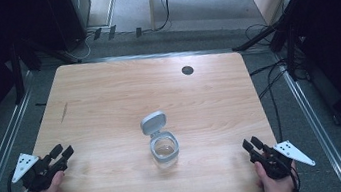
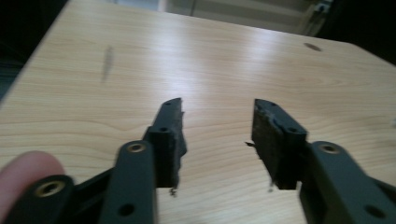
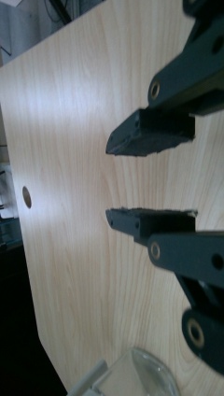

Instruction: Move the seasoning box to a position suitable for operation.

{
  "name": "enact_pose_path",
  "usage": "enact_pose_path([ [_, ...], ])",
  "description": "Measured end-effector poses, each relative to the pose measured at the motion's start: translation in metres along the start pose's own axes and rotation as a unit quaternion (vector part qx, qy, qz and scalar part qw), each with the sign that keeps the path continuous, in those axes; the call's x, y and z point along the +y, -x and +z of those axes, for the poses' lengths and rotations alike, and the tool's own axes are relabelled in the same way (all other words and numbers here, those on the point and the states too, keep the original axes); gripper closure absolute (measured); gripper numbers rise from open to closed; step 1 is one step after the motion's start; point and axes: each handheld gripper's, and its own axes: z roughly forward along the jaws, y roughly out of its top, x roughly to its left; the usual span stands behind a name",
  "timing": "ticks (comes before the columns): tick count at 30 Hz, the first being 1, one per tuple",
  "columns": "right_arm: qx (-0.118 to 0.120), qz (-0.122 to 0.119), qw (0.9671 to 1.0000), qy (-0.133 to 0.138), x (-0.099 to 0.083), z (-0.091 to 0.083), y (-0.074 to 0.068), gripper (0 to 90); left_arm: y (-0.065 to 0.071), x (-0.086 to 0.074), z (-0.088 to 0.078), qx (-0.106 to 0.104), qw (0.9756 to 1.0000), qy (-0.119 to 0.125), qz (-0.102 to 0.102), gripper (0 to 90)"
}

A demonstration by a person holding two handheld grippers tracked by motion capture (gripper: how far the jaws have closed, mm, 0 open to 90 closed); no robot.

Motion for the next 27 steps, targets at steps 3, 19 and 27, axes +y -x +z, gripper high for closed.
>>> enact_pose_path([
  [3, 0.008, 0.006, 0.9999, 0.004, 0.004, 0.005, -0.01, 67.4, 0.011, 0.001, 0.003, -0.003, 1.0, -0.001, 0.009, 66.7],
  [19, 0.074, -0.013, 0.9971, -0.012, 0.016, 0.047, -0.075, 90.0, 0.115, 0.008, 0.033, -0.113, 0.9926, -0.044, 0.009, 86.4],
  [27, 0.11, -0.031, 0.9932, -0.025, 0.018, 0.07, -0.113, 90.0, 0.161, 0.009, 0.044, -0.146, 0.9863, -0.071, 0.027, 90.0],
])
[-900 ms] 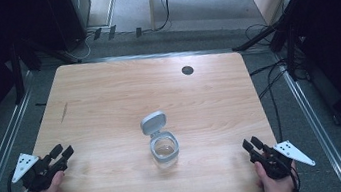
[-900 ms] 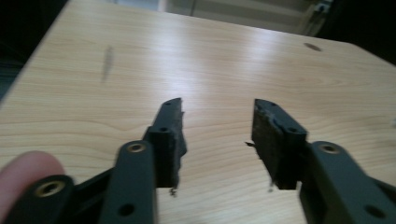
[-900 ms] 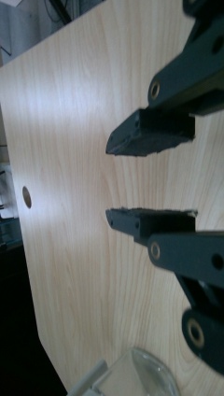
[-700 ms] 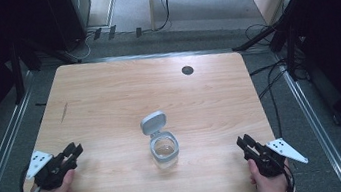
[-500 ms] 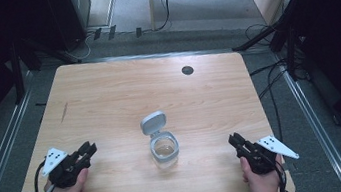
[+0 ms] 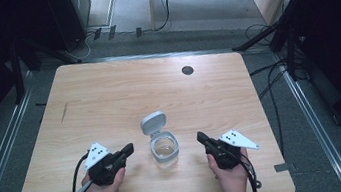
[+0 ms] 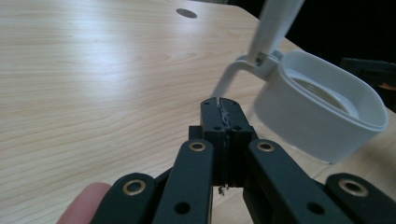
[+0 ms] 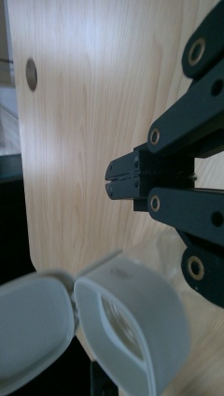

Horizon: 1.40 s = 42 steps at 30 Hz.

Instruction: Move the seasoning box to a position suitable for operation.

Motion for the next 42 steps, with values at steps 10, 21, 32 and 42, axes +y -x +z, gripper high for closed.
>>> enact_pose_path([
  [10, 0.037, -0.024, 0.9988, -0.02, -0.001, 0.022, -0.032, 90.0, 0.024, -0.003, 0.017, -0.018, 0.9995, -0.018, 0.02, 90.0],
  [21, 0.028, -0.007, 0.9991, -0.03, -0.011, 0.014, -0.045, 90.0, 0.021, 0.0, 0.022, -0.016, 0.9997, -0.013, 0.013, 90.0],
  [32, 0.022, 0.0, 0.999, -0.039, -0.009, 0.012, -0.048, 90.0, 0.004, -0.001, 0.02, -0.004, 1.0, 0.004, 0.005, 75.5],
  [42, 0.019, -0.001, 0.9995, -0.026, 0.005, 0.019, -0.032, 90.0, -0.093, -0.017, -0.038, 0.074, 0.9963, 0.035, -0.025, 45.0],
])
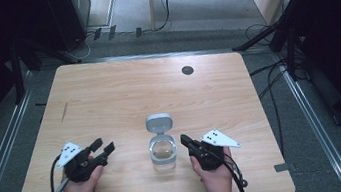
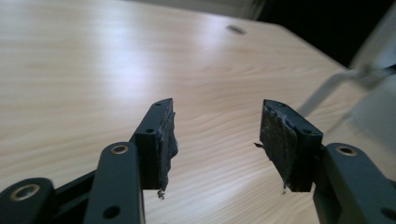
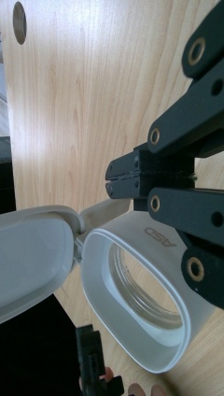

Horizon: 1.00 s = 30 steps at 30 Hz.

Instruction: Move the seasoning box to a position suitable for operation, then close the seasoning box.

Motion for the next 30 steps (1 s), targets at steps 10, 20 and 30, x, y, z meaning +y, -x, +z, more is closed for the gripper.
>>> enact_pose_path([
  [10, 0.003, -0.005, 1.0, 0.003, 0.018, 0.007, 0.01, 90.0, -0.062, -0.014, -0.046, 0.089, 0.996, -0.01, 0.001, 22.9],
  [20, 0.009, -0.02, 0.9997, 0.005, 0.053, 0.032, 0.013, 90.0, -0.064, -0.016, -0.048, 0.064, 0.9979, 0.0, -0.012, 16.8],
  [30, 0.053, -0.021, 0.9982, 0.016, 0.08, 0.052, 0.007, 90.0, -0.065, -0.015, -0.046, 0.07, 0.9974, -0.007, -0.016, 16.8],
])
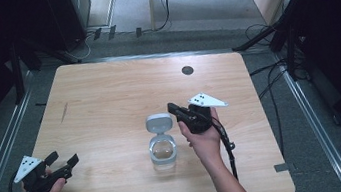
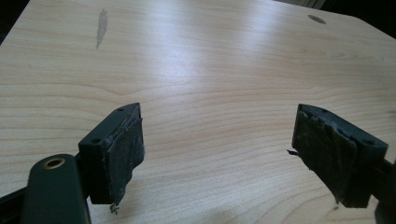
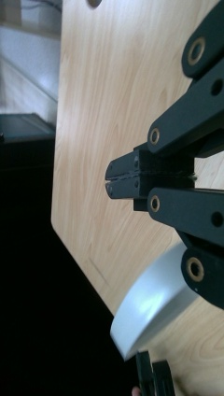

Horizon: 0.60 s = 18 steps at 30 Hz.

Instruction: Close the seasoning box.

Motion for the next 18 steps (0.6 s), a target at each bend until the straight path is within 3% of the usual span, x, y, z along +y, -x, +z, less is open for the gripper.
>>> enact_pose_path([
  [7, 0.029, -0.017, 0.9994, 0.002, -0.006, -0.006, -0.01, 90.0, 0.001, 0.0, 0.002, 0.003, 1.0, -0.007, 0.005, 17.1],
  [9, 0.037, -0.019, 0.9991, -0.002, -0.015, -0.013, -0.012, 90.0, 0.001, 0.0, 0.002, 0.003, 1.0, -0.007, 0.005, 17.1],
  [14, 0.019, -0.022, 0.9996, 0.002, -0.027, -0.026, -0.008, 87.6, 0.001, 0.0, 0.002, 0.004, 1.0, -0.006, 0.004, 17.2],
  [15, 0.01, -0.021, 0.9997, 0.007, -0.029, -0.03, -0.005, 82.6, 0.001, 0.0, 0.002, 0.004, 1.0, -0.007, 0.005, 17.2],
  [16, -0.015, -0.018, 0.9996, 0.018, -0.033, -0.038, 0.002, 67.3, 0.002, 0.0, 0.002, 0.004, 0.9999, -0.007, 0.007, 17.2],
  [18, -0.045, -0.017, 0.9986, 0.023, -0.036, -0.045, 0.01, 45.0, 0.002, 0.0, 0.002, 0.004, 0.9999, -0.007, 0.007, 17.2],
])
